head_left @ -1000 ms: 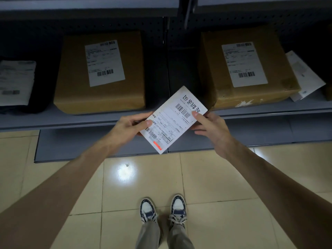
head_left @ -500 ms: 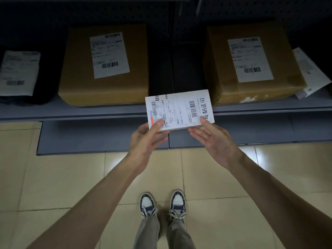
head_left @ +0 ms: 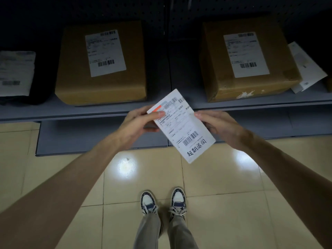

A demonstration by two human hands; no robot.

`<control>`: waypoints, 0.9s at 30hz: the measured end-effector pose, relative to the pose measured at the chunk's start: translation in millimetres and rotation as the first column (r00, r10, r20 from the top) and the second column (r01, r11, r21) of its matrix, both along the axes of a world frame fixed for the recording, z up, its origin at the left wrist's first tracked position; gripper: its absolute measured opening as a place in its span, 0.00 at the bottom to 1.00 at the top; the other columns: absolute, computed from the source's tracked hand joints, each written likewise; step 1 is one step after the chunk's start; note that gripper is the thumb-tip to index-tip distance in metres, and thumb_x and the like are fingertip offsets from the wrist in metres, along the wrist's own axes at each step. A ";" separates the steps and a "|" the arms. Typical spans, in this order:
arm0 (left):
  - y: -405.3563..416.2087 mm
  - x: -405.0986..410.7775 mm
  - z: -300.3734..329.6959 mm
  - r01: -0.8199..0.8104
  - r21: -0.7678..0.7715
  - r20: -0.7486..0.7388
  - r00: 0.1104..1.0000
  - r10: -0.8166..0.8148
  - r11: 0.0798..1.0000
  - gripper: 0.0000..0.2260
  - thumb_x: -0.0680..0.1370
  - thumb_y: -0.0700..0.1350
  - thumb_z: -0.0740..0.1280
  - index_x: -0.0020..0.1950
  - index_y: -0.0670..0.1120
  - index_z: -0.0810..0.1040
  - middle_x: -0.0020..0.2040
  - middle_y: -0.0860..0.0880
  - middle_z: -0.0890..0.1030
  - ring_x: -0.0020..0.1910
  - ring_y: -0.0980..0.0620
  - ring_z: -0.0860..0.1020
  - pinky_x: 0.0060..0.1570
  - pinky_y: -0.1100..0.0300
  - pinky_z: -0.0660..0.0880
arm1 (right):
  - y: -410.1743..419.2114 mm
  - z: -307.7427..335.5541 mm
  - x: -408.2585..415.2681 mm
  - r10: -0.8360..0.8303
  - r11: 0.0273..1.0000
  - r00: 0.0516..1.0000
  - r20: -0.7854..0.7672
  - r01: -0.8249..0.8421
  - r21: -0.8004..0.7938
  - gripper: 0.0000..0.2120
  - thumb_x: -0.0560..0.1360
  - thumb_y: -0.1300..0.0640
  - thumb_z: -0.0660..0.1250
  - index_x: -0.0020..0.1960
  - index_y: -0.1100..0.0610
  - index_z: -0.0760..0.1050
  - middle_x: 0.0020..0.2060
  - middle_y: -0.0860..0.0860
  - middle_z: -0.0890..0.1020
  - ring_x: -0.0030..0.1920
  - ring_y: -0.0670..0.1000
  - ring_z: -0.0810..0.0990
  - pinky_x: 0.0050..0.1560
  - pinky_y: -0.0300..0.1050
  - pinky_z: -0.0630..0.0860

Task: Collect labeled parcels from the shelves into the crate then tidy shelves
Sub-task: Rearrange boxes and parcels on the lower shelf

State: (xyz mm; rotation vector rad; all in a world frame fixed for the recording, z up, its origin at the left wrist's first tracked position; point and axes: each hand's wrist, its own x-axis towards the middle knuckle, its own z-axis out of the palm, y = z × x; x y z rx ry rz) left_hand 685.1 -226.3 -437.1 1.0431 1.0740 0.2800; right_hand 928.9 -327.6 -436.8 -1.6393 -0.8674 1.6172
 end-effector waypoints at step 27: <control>-52.6 30.1 -1.7 -0.232 0.233 0.075 0.973 0.220 0.944 0.16 0.85 0.43 0.60 0.73 0.52 0.71 0.53 0.63 0.84 0.54 0.61 0.83 0.53 0.64 0.80 | -6.7 -4.4 -49.2 -0.397 0.913 0.916 -0.065 0.401 0.070 0.13 0.81 0.54 0.64 0.62 0.57 0.77 0.52 0.48 0.85 0.52 0.46 0.84 0.46 0.37 0.79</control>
